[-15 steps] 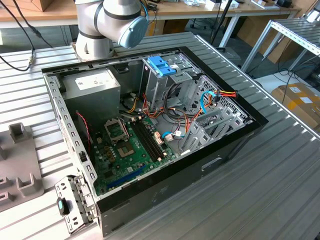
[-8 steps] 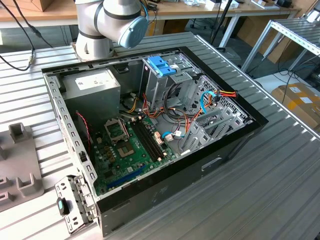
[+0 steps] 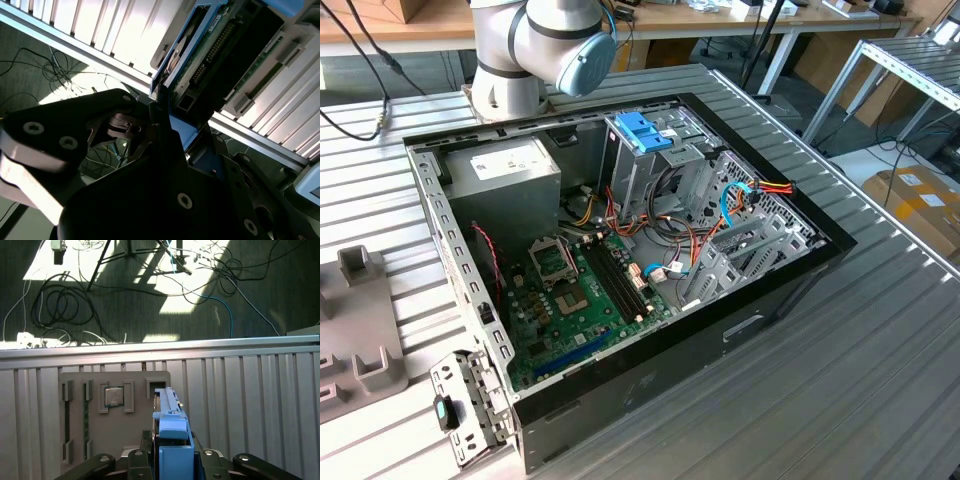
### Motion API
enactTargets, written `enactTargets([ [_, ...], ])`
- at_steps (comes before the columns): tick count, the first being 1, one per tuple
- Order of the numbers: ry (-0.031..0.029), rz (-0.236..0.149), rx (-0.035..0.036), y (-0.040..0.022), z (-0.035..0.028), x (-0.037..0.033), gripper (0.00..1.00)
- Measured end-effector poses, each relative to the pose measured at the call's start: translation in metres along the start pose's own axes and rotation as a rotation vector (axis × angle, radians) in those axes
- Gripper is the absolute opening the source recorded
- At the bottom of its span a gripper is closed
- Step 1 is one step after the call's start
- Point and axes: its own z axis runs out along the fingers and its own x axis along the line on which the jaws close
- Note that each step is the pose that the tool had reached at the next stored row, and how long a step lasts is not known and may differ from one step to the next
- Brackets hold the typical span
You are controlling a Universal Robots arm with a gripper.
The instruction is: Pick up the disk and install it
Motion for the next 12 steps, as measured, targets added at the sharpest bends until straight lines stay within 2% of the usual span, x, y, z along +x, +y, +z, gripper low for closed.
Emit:
enactTargets([
  [12,-0.0007,0.0,-0.0001,0.0002,-0.0053,-0.0004,0.37],
])
